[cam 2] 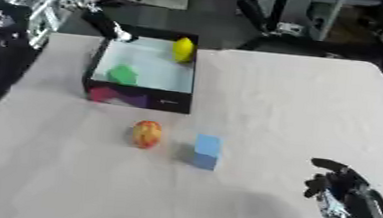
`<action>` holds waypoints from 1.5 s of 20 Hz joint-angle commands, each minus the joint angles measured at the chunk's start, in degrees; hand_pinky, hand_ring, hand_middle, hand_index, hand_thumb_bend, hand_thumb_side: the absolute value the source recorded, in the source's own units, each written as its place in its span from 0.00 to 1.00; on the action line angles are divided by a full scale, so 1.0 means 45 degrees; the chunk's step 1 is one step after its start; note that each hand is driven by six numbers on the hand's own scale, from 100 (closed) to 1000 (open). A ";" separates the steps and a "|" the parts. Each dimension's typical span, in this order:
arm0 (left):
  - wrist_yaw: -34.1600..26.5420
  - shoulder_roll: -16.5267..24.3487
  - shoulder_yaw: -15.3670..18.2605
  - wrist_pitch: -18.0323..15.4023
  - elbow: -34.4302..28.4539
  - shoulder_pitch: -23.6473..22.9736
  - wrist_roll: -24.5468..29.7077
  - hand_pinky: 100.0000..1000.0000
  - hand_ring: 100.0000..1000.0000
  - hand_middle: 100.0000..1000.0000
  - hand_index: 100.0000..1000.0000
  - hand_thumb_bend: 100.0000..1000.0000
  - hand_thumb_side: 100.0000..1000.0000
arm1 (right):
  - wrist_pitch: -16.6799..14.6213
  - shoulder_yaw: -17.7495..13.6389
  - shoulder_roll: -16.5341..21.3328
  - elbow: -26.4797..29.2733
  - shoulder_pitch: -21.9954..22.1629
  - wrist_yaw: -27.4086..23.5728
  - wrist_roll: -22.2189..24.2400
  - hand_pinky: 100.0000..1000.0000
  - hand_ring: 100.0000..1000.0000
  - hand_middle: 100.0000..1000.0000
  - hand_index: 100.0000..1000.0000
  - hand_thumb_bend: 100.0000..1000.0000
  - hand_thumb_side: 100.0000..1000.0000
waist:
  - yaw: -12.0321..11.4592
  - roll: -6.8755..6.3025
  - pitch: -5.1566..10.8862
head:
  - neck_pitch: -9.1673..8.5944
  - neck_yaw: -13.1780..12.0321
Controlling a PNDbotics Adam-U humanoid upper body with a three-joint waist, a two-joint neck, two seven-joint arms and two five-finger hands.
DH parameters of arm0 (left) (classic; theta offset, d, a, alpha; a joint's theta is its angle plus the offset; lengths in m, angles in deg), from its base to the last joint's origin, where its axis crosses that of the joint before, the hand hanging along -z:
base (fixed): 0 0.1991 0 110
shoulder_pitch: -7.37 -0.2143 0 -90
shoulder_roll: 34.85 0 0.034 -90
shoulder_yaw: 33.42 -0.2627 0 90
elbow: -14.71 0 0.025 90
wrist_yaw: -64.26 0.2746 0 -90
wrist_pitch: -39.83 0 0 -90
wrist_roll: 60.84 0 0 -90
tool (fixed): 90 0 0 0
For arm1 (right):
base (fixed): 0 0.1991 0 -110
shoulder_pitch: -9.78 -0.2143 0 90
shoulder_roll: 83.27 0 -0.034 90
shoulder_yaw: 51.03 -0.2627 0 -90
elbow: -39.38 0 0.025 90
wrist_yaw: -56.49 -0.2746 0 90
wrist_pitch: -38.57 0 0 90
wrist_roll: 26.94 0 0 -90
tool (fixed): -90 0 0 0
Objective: Pick up objects on the table and place them in the box.
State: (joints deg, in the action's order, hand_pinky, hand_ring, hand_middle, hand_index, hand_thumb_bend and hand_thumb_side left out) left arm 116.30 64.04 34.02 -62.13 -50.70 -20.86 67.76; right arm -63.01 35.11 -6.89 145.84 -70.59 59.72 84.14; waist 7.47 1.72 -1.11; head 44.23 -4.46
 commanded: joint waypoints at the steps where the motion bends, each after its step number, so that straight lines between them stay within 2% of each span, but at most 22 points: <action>1: -0.1140 0.0599 -0.0380 0.0354 -0.1245 0.0046 0.1425 0.72 0.66 0.72 0.83 0.46 0.30 | -0.0014 -0.0086 0.0305 0.0144 -0.0104 0.0045 -0.0071 0.65 0.42 0.23 0.74 0.00 0.41 | -0.0027 -0.0158 0.0182 | -0.0025 0.0141; 2: -0.1365 0.0544 -0.0656 0.0259 -0.1074 -0.0224 0.1677 0.72 0.66 0.72 0.83 0.31 0.36 | -0.0007 -0.0091 0.0343 0.0149 -0.0125 0.0056 -0.0081 0.65 0.42 0.23 0.74 0.00 0.41 | -0.0033 -0.0198 0.0169 | -0.0025 0.0179; 6: -0.2235 0.0585 -0.1991 -0.0495 -0.1082 -0.1493 0.2573 0.71 0.64 0.69 0.81 0.29 0.35 | -0.0012 -0.0056 0.0381 0.0155 -0.0086 0.0030 -0.0072 0.65 0.42 0.23 0.74 0.00 0.41 | 0.0022 -0.0156 0.0232 | -0.0025 0.0153; 8: -0.2661 0.0513 -0.2679 -0.0891 -0.1031 -0.1725 0.2871 0.71 0.64 0.69 0.81 0.29 0.34 | -0.0017 -0.0067 0.0370 0.0158 -0.0057 0.0011 -0.0086 0.65 0.42 0.23 0.74 0.00 0.41 | -0.0010 -0.0117 0.0250 | -0.0025 0.0186; 10: -0.3039 0.0351 -0.3122 -0.0895 -0.0917 -0.1854 0.2946 0.70 0.63 0.69 0.81 0.28 0.34 | -0.0019 -0.0061 0.0352 0.0156 -0.0048 0.0005 -0.0082 0.65 0.42 0.23 0.74 0.00 0.41 | -0.0049 -0.0087 0.0244 | -0.0025 0.0214; 19: -0.3677 -0.0145 -0.3386 -0.0034 -0.2071 -0.1947 0.2969 0.71 0.65 0.71 0.84 0.27 0.31 | -0.0032 -0.0045 0.0338 0.0159 -0.0035 -0.0005 -0.0064 0.65 0.42 0.23 0.74 0.00 0.41 | -0.0079 -0.0040 0.0239 | -0.0025 0.0235; 24: -0.3350 -0.0350 -0.3660 -0.0104 -0.2075 -0.2216 0.2969 0.71 0.65 0.73 0.85 0.27 0.31 | -0.0030 -0.0045 0.0330 0.0160 -0.0061 -0.0009 -0.0059 0.65 0.42 0.23 0.74 0.00 0.41 | -0.0040 -0.0045 0.0210 | -0.0025 0.0236; 30: -0.2838 -0.0691 -0.3544 -0.0300 -0.1675 -0.2682 0.2837 0.68 0.62 0.71 0.83 0.23 0.26 | -0.0042 -0.0035 0.0329 0.0176 -0.0103 -0.0032 -0.0036 0.65 0.42 0.23 0.74 0.00 0.41 | 0.0030 -0.0027 0.0192 | -0.0025 0.0265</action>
State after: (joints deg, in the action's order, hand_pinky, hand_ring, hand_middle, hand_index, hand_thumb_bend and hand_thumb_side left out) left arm 102.90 60.74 17.34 -62.60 -58.09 -33.75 80.15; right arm -63.11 35.11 -6.40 145.84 -70.63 59.76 83.89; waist 7.49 1.48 -1.11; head 44.23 -3.41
